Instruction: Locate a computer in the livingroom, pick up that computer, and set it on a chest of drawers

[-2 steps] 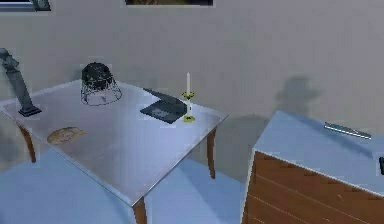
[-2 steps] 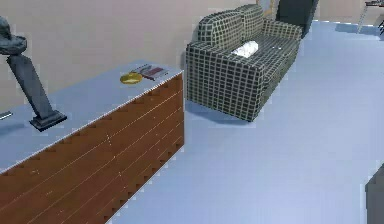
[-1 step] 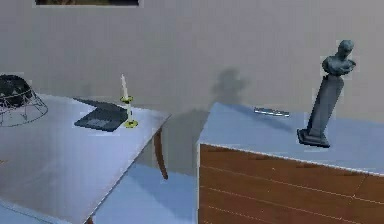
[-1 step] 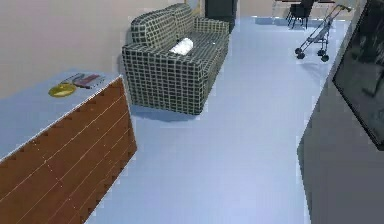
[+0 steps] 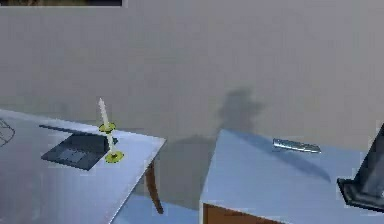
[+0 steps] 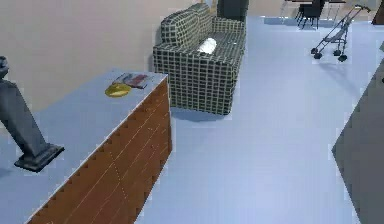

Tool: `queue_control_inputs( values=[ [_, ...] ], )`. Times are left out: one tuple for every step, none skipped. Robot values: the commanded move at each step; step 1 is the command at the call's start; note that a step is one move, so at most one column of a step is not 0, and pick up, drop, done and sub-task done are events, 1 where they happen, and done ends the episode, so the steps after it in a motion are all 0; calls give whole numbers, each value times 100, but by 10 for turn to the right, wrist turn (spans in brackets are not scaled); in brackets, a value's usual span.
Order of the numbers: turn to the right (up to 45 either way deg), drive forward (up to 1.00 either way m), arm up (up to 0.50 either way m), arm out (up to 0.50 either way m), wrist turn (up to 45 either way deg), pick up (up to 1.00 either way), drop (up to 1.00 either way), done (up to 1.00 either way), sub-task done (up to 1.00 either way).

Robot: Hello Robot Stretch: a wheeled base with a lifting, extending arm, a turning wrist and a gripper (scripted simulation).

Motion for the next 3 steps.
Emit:
queue_control_inputs(
  values=[
    [-450, 0, 0, 0, 0, 0, 0, 0, 0],
    [-450, 0, 0, 0, 0, 0, 0, 0, 0],
    [-300, 0, 0, 0, 0, 0, 0, 0, 0]
  ],
)
